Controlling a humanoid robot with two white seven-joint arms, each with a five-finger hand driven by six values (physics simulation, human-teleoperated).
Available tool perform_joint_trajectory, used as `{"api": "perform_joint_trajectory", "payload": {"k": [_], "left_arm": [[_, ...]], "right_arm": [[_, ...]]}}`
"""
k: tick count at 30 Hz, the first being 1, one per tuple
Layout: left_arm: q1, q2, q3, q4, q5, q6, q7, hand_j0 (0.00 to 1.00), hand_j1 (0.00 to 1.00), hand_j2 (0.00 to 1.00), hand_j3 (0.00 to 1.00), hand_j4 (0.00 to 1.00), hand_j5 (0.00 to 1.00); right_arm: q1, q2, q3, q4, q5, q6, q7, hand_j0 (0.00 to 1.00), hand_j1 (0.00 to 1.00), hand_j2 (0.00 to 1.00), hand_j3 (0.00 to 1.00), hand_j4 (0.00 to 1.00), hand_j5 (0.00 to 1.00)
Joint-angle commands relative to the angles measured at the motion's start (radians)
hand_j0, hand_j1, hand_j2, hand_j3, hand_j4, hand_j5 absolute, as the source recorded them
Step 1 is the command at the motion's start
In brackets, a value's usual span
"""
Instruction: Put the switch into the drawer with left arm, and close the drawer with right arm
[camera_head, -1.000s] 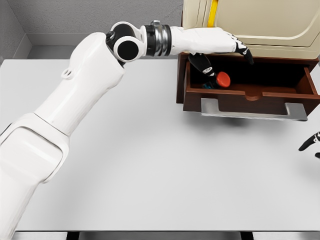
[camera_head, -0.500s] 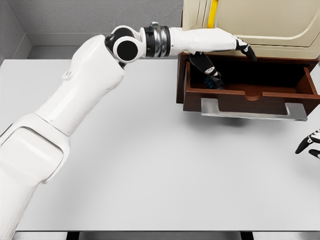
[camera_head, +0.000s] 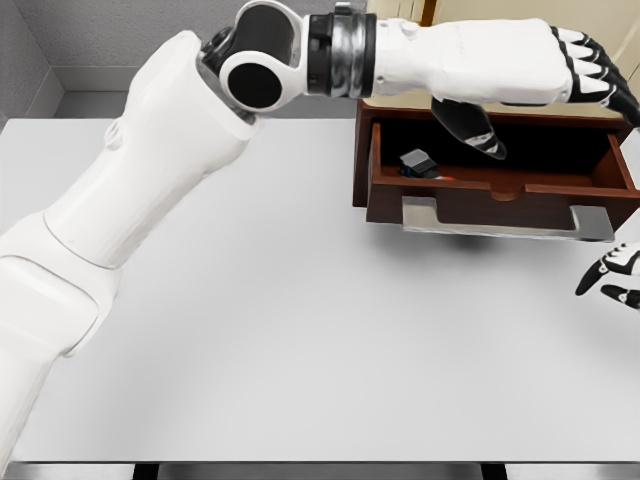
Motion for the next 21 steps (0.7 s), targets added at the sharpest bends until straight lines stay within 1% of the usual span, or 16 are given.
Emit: {"api": "perform_joint_trajectory", "payload": {"k": [1, 2, 3, 4, 5, 6, 7, 8, 9, 10, 13, 15, 17, 18, 21], "left_arm": [[0.000, 0.138, 0.005, -0.128, 0.112, 0.003, 0.000, 1.00, 1.00, 1.00, 1.00, 1.00, 1.00], [0.002, 0.190, 0.008, -0.128, 0.131, 0.003, 0.000, 1.00, 1.00, 1.00, 1.00, 1.00, 1.00], [0.002, 0.294, 0.010, -0.130, 0.184, 0.003, 0.000, 1.00, 1.00, 1.00, 1.00, 1.00, 1.00], [0.009, 0.371, 0.008, -0.130, 0.247, 0.003, 0.000, 1.00, 1.00, 1.00, 1.00, 1.00, 1.00], [0.012, 0.434, 0.010, -0.128, 0.283, 0.003, 0.000, 1.00, 1.00, 1.00, 1.00, 1.00, 1.00], [0.032, 0.515, 0.013, -0.128, 0.327, 0.003, 0.000, 1.00, 1.00, 1.00, 1.00, 1.00, 1.00], [0.046, 0.607, 0.017, -0.125, 0.344, 0.003, 0.000, 1.00, 1.00, 1.00, 1.00, 1.00, 1.00], [0.075, 0.647, 0.019, -0.119, 0.341, 0.003, 0.000, 1.00, 1.00, 1.00, 1.00, 1.00, 1.00], [0.107, 0.655, 0.020, -0.088, 0.330, 0.003, 0.000, 1.00, 1.00, 1.00, 1.00, 1.00, 1.00], [0.158, 0.647, 0.019, -0.018, 0.304, 0.003, 0.000, 1.00, 1.00, 1.00, 1.00, 1.00, 1.00], [0.189, 0.610, 0.019, -0.019, 0.263, 0.003, 0.000, 1.00, 1.00, 1.00, 1.00, 1.00, 1.00], [0.193, 0.618, 0.019, -0.021, 0.260, 0.003, 0.000, 1.00, 1.00, 1.00, 1.00, 1.00, 1.00], [0.195, 0.620, 0.019, -0.022, 0.260, 0.003, 0.000, 1.00, 1.00, 1.00, 1.00, 1.00, 1.00], [0.195, 0.620, 0.019, -0.022, 0.260, 0.003, 0.000, 1.00, 1.00, 1.00, 1.00, 1.00, 1.00], [0.193, 0.621, 0.019, -0.021, 0.260, 0.003, 0.000, 1.00, 1.00, 1.00, 1.00, 1.00, 1.00]], "right_arm": [[0.000, -0.003, 0.009, 0.000, -0.007, 0.003, 0.000, 0.49, 0.49, 0.49, 0.49, 0.49, 0.49], [-0.006, -0.010, 0.009, 0.000, -0.007, 0.003, 0.000, 0.49, 0.49, 0.49, 0.49, 0.49, 0.49], [-0.009, -0.021, 0.009, 0.000, -0.007, 0.003, 0.000, 0.49, 0.49, 0.49, 0.49, 0.49, 0.49], [-0.017, -0.021, 0.009, 0.000, -0.007, 0.003, 0.000, 0.49, 0.49, 0.49, 0.49, 0.49, 0.49], [-0.017, -0.021, 0.011, 0.000, -0.007, 0.003, 0.000, 0.49, 0.49, 0.49, 0.49, 0.49, 0.49], [-0.018, -0.021, 0.011, 0.000, -0.007, 0.003, 0.000, 0.49, 0.49, 0.49, 0.49, 0.49, 0.49], [-0.025, -0.021, 0.011, 0.000, -0.007, 0.003, 0.000, 0.49, 0.49, 0.49, 0.49, 0.49, 0.49], [-0.028, -0.021, 0.015, 0.000, -0.007, 0.003, 0.000, 0.49, 0.49, 0.49, 0.49, 0.49, 0.49], [-0.037, -0.021, 0.018, 0.001, -0.007, 0.003, 0.000, 0.49, 0.49, 0.49, 0.49, 0.49, 0.49], [-0.052, -0.021, 0.031, 0.001, -0.007, 0.003, 0.000, 0.49, 0.49, 0.49, 0.49, 0.49, 0.49], [-0.063, -0.021, 0.035, 0.001, -0.007, 0.003, 0.000, 0.49, 0.49, 0.49, 0.49, 0.49, 0.49], [-0.086, -0.021, 0.064, 0.004, -0.007, 0.003, 0.000, 0.49, 0.49, 0.49, 0.49, 0.49, 0.49], [-0.091, -0.021, 0.066, 0.006, -0.007, 0.003, 0.000, 0.49, 0.49, 0.49, 0.49, 0.49, 0.49], [-0.107, -0.020, 0.067, 0.009, -0.007, 0.003, 0.000, 0.49, 0.49, 0.49, 0.49, 0.49, 0.49], [-0.124, -0.020, 0.067, 0.010, -0.007, 0.003, 0.000, 0.50, 0.50, 0.50, 0.50, 0.50, 0.50]]}}
